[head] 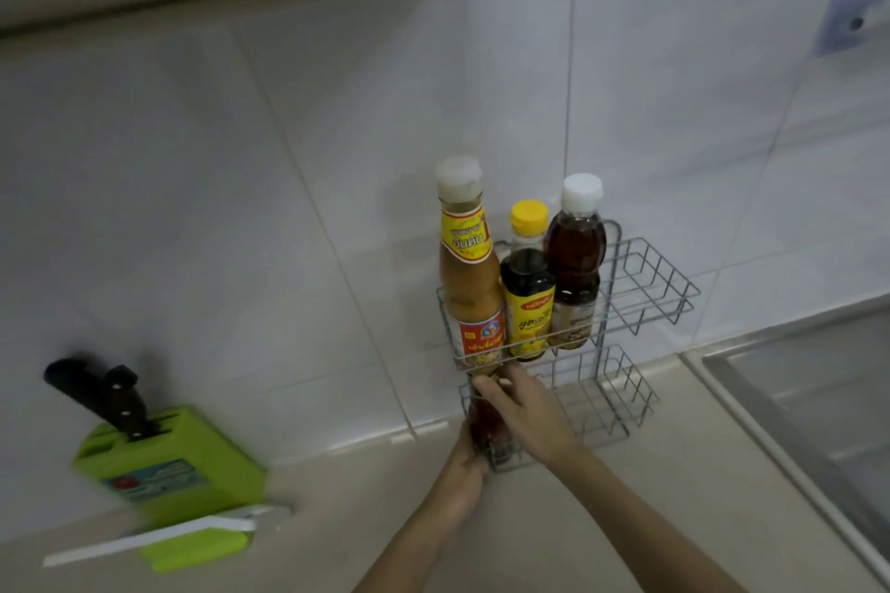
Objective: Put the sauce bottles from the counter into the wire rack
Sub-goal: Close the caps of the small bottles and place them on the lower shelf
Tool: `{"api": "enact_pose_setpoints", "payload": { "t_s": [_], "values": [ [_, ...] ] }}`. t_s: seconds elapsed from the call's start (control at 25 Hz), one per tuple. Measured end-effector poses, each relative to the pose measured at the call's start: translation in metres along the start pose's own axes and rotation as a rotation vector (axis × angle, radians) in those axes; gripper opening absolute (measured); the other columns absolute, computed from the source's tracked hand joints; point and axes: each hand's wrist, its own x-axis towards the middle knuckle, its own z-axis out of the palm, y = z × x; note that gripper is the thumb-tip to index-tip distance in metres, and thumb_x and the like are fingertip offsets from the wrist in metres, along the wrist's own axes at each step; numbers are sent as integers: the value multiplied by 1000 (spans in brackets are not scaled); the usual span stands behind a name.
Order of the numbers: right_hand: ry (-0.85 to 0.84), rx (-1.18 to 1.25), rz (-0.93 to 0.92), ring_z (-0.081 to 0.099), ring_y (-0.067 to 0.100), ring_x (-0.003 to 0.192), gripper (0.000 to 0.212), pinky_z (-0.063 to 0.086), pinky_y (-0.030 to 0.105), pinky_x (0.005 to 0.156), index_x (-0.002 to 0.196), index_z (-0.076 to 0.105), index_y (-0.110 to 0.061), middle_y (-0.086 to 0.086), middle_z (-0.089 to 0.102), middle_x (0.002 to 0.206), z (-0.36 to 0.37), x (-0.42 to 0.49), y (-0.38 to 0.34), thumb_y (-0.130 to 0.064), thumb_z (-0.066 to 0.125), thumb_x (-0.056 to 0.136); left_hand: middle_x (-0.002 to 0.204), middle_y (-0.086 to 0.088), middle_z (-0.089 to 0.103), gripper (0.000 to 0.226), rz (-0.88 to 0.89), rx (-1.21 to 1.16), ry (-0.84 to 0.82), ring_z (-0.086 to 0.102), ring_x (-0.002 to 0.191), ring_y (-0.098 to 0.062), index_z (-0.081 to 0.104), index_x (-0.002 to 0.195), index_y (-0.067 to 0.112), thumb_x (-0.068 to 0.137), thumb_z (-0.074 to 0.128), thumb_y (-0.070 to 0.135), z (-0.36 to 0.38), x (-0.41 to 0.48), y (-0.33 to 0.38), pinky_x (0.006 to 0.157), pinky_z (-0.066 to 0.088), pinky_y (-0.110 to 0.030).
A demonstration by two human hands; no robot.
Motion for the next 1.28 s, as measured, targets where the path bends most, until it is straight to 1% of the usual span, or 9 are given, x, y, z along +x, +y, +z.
{"api": "enact_pose_setpoints", "payload": {
  "t_s": [0.12, 0.28, 0.4, 0.48, 0.6, 0.76, 0.92, 1.08, 1.28],
  "values": [
    [-66, -47, -7, 63, 5, 104, 19, 51, 23, 88, 108, 56, -38, -12, 68, 108, -6, 0, 4, -43, 58, 90, 150, -8, 36, 72, -7, 56, -43, 37, 138, -25, 11, 151, 14, 89, 31, -17, 3, -4, 4, 111, 31, -43],
    [-198, -51, 53, 58, 5, 111, 24, 44, 13, 88, 115, 53, -51, -27, 65, 112, -14, -6, 4, -50, 52, 91, 152, -14, 33, 69, -29, 109, -76, 34, 139, -32, 9, 151, 12, 91, 31, -15, 0, -8, 12, 108, 31, -38],
    [-233, 6, 193, 33, 8, 137, 62, 29, 33, 114, 148, 28, -30, -9, 37, 152, -17, -25, 4, -50, 49, 92, 157, -9, 25, 66, -76, 235, -160, 29, 140, -21, 5, 152, 15, 95, 33, -2, -10, -21, 24, 106, 34, -25],
    [-173, -28, 282, 26, 12, 142, 72, 22, 35, 117, 151, 19, -22, -1, 27, 157, -21, -49, 7, -50, 49, 93, 160, -7, 19, 65, -109, 316, -191, 23, 141, -17, 4, 153, 13, 96, 35, 2, -19, -32, 25, 105, 25, -22],
    [-135, -166, 322, 36, 19, 137, 65, 30, 34, 109, 148, 28, -17, 5, 35, 153, -23, -93, 1, -47, 48, 94, 162, -10, 14, 63, -148, 399, -176, 17, 148, -24, 10, 152, 6, 95, 37, 4, -41, -54, 23, 117, 19, -29],
    [-170, -335, 177, 56, 12, 110, 35, 43, 23, 89, 125, 55, -18, 1, 61, 124, -4, -154, -34, -35, 53, 95, 148, -13, 44, 44, -148, 509, -292, 44, 133, -26, 41, 142, 5, 98, 39, 7, -84, -122, 16, 108, 36, -31],
    [-302, -378, 39, 65, 0, 92, 13, 52, 19, 82, 102, 65, -23, -10, 72, 95, 42, -205, -90, -26, 55, 95, 137, -10, 57, 36, -208, 325, -365, 57, 115, -14, 51, 132, 9, 97, 42, 9, -149, -199, -6, 86, 48, -25],
    [-520, -521, -167, 65, -2, 79, 15, 50, 14, 71, 99, 66, -24, -11, 72, 85, 105, -256, -141, -32, 53, 95, 128, -13, 60, 39, -166, 297, -218, 58, 114, -18, 55, 125, 3, 91, 39, -7, -185, -270, -53, 84, 45, -25],
    [-605, -934, -486, 57, 10, 88, 42, 45, 26, 75, 117, 56, -28, -8, 60, 104, 162, -313, -153, -57, 46, 89, 129, -16, 61, 46, -70, 327, -219, 58, 121, -21, 56, 122, 2, 80, 49, -14, -165, -342, -133, 89, 46, -16]
  ]
}}
